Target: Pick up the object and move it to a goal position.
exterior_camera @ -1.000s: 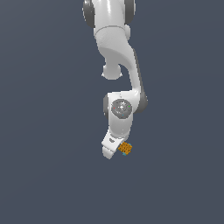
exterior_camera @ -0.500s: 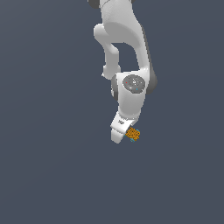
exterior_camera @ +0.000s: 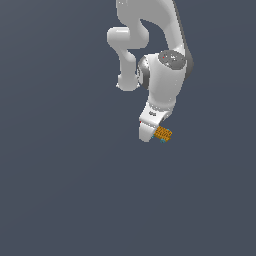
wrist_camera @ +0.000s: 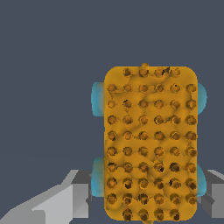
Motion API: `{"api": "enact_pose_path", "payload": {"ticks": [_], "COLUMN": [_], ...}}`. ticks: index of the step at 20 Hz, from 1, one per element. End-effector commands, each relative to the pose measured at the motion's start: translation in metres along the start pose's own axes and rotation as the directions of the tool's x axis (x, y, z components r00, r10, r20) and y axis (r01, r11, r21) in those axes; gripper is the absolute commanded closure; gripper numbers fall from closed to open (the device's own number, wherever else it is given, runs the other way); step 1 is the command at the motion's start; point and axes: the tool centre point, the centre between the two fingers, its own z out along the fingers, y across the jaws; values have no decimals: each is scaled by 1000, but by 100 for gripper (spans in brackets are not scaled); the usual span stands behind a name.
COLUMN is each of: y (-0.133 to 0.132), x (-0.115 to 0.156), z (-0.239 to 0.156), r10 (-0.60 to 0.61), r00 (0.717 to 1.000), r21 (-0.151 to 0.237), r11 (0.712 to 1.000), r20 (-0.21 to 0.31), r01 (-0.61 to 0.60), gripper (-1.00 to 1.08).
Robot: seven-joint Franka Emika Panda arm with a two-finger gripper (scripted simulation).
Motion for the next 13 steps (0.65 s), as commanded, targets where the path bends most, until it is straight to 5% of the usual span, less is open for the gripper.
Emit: {"api": "enact_pose_path", "payload": {"ticks": [1,13], "y": [-13,-39], "x": [1,6], "z": [-15,-48], "r10": [1,1], "r00": [1000,1000], "r21": [0,0], "r11": [1000,1000], "r20": [0,-2], "r01": [-1,-1], "gripper": [108,108]}}
